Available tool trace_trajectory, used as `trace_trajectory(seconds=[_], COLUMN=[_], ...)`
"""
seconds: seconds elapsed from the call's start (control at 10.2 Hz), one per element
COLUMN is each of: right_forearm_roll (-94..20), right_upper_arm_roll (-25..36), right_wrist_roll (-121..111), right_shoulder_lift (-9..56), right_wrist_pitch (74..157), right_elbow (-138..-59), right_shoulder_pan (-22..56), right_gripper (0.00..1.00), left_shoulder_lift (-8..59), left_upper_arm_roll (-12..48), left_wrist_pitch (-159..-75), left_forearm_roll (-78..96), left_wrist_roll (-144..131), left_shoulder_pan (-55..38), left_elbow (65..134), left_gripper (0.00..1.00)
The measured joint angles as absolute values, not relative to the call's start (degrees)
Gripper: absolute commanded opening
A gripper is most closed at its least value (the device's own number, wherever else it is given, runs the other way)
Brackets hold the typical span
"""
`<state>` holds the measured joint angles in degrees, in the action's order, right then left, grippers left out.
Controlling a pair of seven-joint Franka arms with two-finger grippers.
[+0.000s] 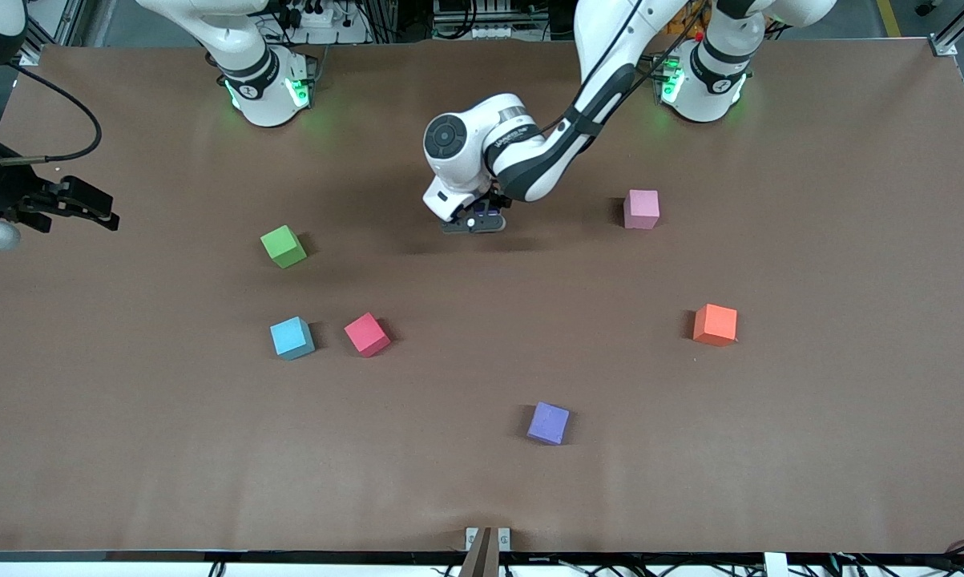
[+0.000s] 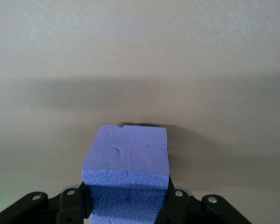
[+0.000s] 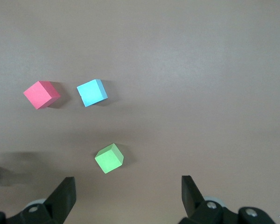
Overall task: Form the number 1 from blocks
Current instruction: 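Carry the purple cube with the left gripper toward the table's middle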
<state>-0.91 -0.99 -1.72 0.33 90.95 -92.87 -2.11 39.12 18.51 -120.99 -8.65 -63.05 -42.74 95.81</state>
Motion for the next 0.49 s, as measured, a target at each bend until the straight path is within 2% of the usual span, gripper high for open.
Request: trace_trajectory(seconds=[0.49], right_forearm_roll=[-0.9], right_upper_arm_roll=[-1.0], right_wrist_roll=[-1.7], right_shoulder_lift=[0.3], right_wrist_pitch=[90.9], right_elbow=[-92.9], right_shoulder_pan=[-2.1], right_gripper=[1.00], left_shoulder_lift=[39.2], left_upper_arm_roll=[18.6], left_wrist_pitch=[-124.0], left_forearm_roll=[-7.3], left_wrist_roll=[-63.2], left_shoulder_pan=[-44.5], left_elbow=[95.1], left_gripper=[0.00])
